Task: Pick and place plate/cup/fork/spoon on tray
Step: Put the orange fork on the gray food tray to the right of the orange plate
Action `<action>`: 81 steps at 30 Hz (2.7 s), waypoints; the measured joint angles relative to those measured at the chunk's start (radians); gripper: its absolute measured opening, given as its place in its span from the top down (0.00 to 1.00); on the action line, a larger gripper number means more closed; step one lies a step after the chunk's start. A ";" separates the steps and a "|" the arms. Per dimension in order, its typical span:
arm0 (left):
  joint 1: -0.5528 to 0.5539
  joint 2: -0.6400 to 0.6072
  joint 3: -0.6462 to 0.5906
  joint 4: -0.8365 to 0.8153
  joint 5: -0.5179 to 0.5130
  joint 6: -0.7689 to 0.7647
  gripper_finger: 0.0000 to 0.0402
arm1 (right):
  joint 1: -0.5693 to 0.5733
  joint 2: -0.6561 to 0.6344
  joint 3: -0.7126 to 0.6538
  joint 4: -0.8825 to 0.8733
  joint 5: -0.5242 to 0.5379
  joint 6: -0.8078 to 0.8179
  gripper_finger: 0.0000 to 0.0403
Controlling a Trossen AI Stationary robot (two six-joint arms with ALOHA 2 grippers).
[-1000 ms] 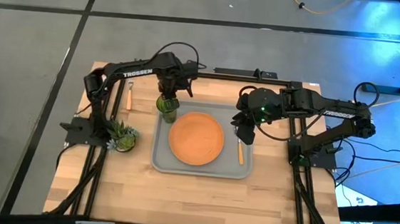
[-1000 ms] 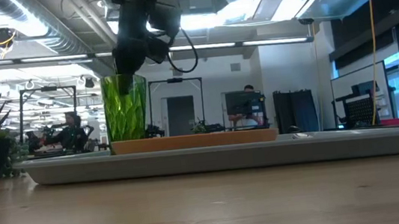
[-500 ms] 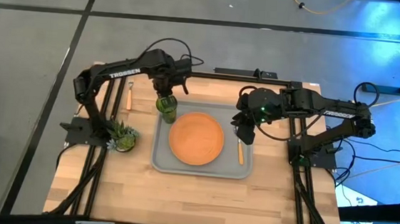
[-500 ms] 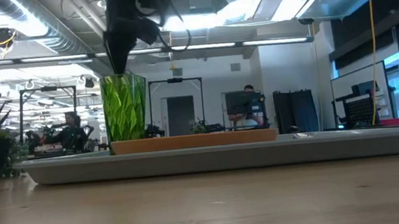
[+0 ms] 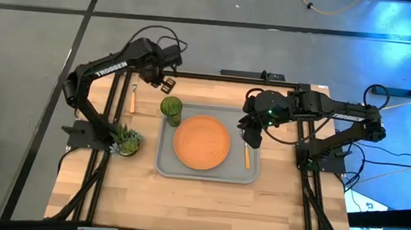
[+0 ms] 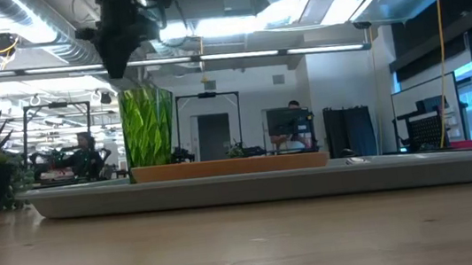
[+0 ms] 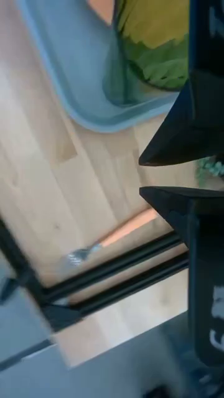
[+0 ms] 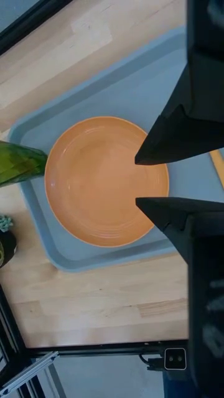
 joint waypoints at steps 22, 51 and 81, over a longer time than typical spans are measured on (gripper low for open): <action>0.364 0.002 -0.428 0.358 0.009 -0.064 0.86 | 0.000 0.000 0.000 0.000 0.000 -0.021 0.75; 0.473 0.003 -0.691 0.834 0.054 0.072 0.86 | 0.000 0.000 0.000 0.000 0.010 0.024 0.75; 0.487 0.003 -0.572 0.661 0.170 0.603 0.86 | -0.005 0.000 0.000 0.000 0.008 0.026 0.75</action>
